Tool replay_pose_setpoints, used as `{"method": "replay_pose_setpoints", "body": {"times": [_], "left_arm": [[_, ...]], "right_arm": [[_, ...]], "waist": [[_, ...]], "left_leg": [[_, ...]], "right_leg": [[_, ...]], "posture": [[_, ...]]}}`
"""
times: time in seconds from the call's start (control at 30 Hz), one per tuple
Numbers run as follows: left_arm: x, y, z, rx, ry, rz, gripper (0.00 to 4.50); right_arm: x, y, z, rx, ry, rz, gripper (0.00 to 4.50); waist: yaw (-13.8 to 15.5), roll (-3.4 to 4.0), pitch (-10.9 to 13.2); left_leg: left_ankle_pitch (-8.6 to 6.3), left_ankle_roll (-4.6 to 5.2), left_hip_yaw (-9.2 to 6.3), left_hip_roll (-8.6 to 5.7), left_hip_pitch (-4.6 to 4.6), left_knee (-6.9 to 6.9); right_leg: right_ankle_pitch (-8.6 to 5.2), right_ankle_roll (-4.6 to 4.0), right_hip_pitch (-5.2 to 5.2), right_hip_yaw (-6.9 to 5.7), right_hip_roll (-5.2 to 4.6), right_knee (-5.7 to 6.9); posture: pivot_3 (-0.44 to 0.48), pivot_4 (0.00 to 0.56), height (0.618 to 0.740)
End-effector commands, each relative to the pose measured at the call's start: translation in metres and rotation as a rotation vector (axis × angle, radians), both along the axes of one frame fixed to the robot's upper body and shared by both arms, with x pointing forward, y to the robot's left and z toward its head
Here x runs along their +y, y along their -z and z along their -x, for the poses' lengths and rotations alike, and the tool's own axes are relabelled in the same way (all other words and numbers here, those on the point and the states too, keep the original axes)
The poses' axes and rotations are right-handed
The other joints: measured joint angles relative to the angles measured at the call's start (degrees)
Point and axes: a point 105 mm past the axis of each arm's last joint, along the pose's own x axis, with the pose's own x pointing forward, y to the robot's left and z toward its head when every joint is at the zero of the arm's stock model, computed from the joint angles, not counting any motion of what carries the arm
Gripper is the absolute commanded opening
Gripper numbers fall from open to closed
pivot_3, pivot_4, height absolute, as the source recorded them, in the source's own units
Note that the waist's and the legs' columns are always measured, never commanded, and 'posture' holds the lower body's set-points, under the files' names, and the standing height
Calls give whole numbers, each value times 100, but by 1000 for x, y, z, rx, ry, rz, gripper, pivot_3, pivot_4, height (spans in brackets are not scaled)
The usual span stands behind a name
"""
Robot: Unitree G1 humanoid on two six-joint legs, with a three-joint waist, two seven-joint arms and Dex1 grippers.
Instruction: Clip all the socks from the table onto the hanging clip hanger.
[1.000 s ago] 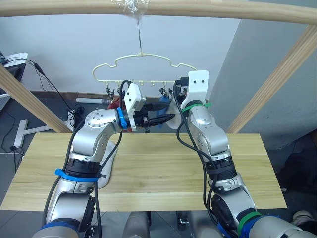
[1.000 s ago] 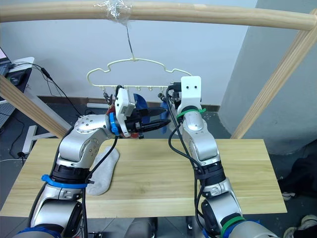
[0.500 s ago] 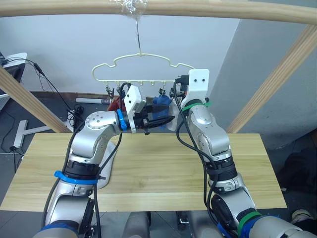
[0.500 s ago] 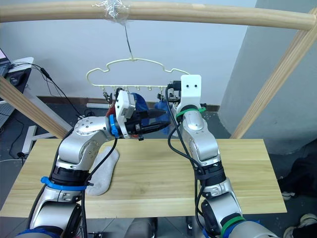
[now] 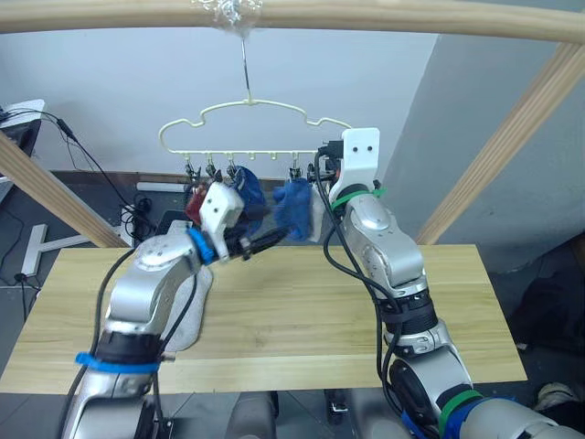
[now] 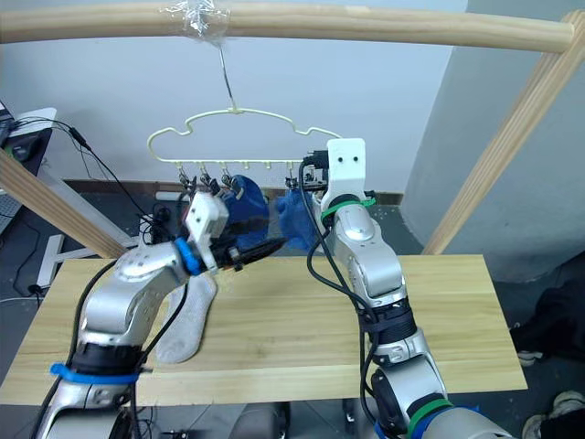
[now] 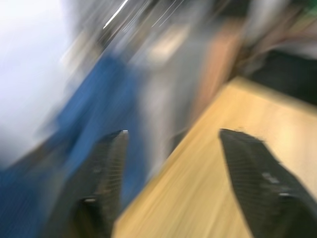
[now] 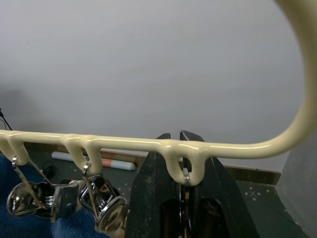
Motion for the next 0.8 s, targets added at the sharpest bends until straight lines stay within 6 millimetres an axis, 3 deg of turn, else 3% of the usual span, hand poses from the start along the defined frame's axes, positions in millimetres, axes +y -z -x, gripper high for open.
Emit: {"method": "replay_pose_setpoints", "body": {"times": [0.03, 0.1, 0.27, 0.47, 0.53, 0.63, 0.8], "left_arm": [[45, 25, 7, 44, -202, -73, 4415], [78, 46, 10, 112, -337, -94, 4486], [120, 86, 12, 250, -536, -163, 4486], [130, 115, 4, 368, -645, -180, 4486], [125, 124, 8, 420, -611, -198, 4486], [120, 125, 12, 428, -574, -199, 3948], [109, 117, 13, 407, -516, -177, 2461]], "right_arm": [[17, -27, 14, -84, -73, -53, 0], [17, -26, 14, -81, -79, -51, 0], [21, -25, 15, -76, -108, -38, 0], [23, -26, 16, -76, -126, -27, 0], [24, -26, 17, -76, -129, -25, 0], [23, -26, 17, -76, -128, -25, 0], [23, -26, 17, -72, -123, -35, 0]], "waist": [[0, 2, 1], [20, 3, 2], [60, 5, 3], [69, 4, 3], [54, 4, 3], [27, 4, 3], [33, 4, 3]], "left_leg": [[0, 0, 2, 0, 1, 0], [0, 0, -1, 0, -2, 1], [0, 0, 0, -1, -1, 2], [0, 0, 3, -1, -4, 2], [0, 0, 3, 0, -3, 1], [0, 0, 9, 1, 1, 0], [0, 0, 8, 1, 2, 0]], "right_leg": [[0, 0, -1, 2, 0, 0], [0, 0, -4, 3, -1, 0], [-12, 21, -3, -1, -1, 1], [0, 0, -5, -1, -1, 1], [0, 0, -5, -2, -1, 1], [1, -1, -4, 4, -2, 3], [1, -2, -4, 3, -2, 5]], "posture": [[-52, 246, 692], [-47, 248, 692], [-33, 254, 692], [-28, 258, 692], [-34, 259, 692], [-38, 259, 692], [-41, 259, 692]]}}
